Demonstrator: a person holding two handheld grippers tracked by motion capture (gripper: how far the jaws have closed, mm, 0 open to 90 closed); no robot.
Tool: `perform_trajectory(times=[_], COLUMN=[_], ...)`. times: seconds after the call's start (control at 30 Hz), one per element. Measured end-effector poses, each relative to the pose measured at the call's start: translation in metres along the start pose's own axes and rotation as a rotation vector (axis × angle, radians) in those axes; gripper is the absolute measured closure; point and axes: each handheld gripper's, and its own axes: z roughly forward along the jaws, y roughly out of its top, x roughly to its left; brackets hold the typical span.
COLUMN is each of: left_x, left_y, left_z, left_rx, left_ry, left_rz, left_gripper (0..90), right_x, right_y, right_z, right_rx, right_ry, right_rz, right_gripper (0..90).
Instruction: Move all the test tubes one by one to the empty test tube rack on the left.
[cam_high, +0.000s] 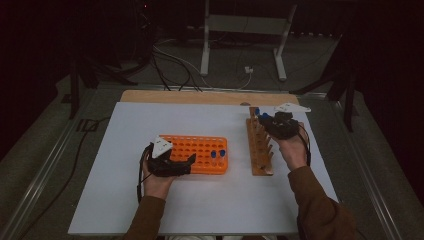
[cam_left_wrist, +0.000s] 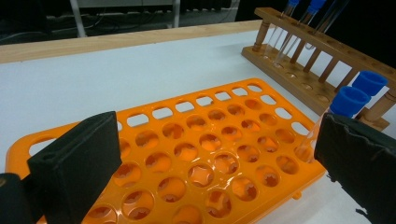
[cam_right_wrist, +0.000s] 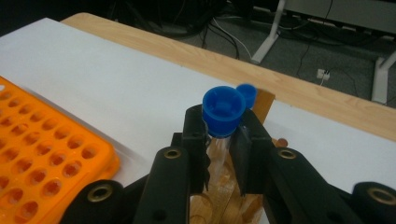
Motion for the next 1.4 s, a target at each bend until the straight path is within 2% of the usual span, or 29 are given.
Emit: perform_trajectory(times=[0.33,0.57,1.2,1.4], left_x=[0.0,0.0,0.001,-0.003], left_y=[0.0,0.0,0.003,0.01], left_z=[0.0,0.0,-0.003,-0.003], left_rx=[-0.002,-0.001,-0.014,-0.037], left_ry=[-0.001,-0.001,0.001,0.004], left_rz=[-0.001,-0.001,-0.013,0.004], left_gripper=[1.6,1.6,1.6,1.5], right_x=[0.002,0.009,0.035,0.046], right_y=[0.011,0.015,0.013,0.014], right_z=[-0.009,-0.011,0.002,0.004], right_rx=[-0.02,-0.028,0.002,0.009], right_ry=[0.001,0.019,0.104,0.14], right_rz=[-0.019,-0.033,-0.058,-0.073], right_gripper=[77.1,77.1,77.1,77.0])
